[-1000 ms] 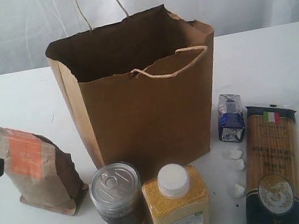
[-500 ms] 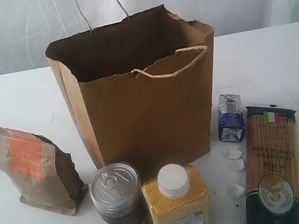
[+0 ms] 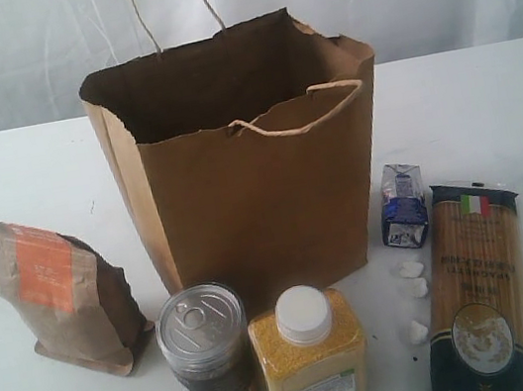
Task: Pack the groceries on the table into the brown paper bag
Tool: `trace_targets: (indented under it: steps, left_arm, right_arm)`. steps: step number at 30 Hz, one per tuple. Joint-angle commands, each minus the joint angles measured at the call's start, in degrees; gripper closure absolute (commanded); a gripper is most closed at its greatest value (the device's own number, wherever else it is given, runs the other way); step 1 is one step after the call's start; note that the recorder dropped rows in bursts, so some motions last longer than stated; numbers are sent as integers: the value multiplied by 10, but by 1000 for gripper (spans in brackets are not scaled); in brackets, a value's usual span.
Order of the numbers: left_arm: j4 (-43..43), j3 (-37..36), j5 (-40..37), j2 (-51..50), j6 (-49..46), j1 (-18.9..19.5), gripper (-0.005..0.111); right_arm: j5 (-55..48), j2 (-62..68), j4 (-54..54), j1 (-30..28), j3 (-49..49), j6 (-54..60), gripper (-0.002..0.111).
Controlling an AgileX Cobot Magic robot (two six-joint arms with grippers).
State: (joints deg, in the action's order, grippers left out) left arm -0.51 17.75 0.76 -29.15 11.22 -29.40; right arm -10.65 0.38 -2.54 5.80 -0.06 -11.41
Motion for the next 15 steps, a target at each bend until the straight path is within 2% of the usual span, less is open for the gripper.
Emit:
trace_targets:
  steps: [1,8,15]
  left_arm:
    - [0,-86,91,80,-32,1,78]
    - [0,-151,74,196,-37,1,78]
    - [5,-178,24,270,-37,1,78]
  right_arm:
    - [5,-4,-2,-1,1,0,108]
    - [5,-4,-2,-1,1,0,108]
    - [5,-4,-2,-1,1,0,108]
